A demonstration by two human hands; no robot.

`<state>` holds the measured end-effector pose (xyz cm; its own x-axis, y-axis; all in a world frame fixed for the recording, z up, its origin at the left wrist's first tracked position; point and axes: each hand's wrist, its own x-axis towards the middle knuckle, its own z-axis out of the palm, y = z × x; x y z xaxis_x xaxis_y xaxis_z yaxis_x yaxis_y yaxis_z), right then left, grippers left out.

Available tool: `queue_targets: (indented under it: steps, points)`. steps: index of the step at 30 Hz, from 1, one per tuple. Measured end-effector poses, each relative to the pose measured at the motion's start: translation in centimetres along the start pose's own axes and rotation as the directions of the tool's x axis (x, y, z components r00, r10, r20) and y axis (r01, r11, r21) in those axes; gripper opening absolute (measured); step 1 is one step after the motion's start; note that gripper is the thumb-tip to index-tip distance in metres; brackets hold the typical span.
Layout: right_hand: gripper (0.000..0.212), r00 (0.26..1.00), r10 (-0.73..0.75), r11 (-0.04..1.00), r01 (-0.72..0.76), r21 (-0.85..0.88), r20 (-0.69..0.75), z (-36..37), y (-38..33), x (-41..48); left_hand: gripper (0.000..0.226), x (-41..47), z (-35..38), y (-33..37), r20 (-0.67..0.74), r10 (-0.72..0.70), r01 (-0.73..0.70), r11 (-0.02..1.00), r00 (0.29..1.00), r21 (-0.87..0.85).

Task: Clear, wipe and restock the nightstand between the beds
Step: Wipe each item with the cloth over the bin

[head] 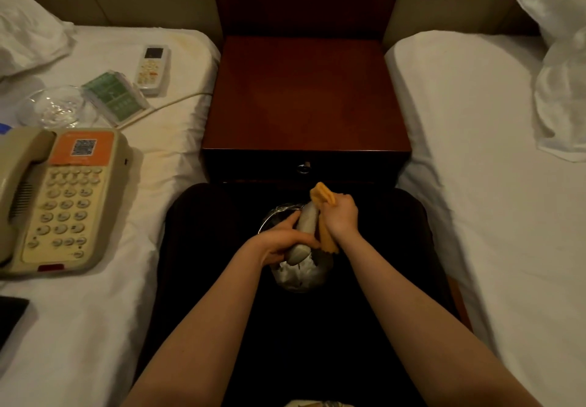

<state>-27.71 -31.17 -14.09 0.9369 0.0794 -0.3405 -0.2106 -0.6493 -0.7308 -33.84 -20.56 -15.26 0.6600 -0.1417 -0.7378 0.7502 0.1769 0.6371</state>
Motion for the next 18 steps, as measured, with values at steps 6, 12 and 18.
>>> queue_targets:
  steps: [6, 12, 18]
  points:
    - [0.021, 0.958, -0.164, 0.977, 0.192, -0.098, 0.235, 0.6, -0.5, -1.0, 0.065, -0.2, -0.6, 0.1, -0.04, 0.014, -0.014, 1.0, 0.999, -0.011]
    - [0.019, 0.992, 0.115, 0.989, -0.109, 0.098, -0.056, 0.0, -0.1, -0.2, 0.088, 0.1, -0.3, 0.0, -0.047, -0.017, 0.013, 0.998, 0.999, -0.069]
    - [0.021, 0.966, 0.026, 0.989, -0.062, 0.131, 0.257, 0.4, -0.1, -0.8, 0.069, 0.6, -0.3, 0.2, -0.129, 0.07, -0.106, 0.95, 0.989, -0.293]
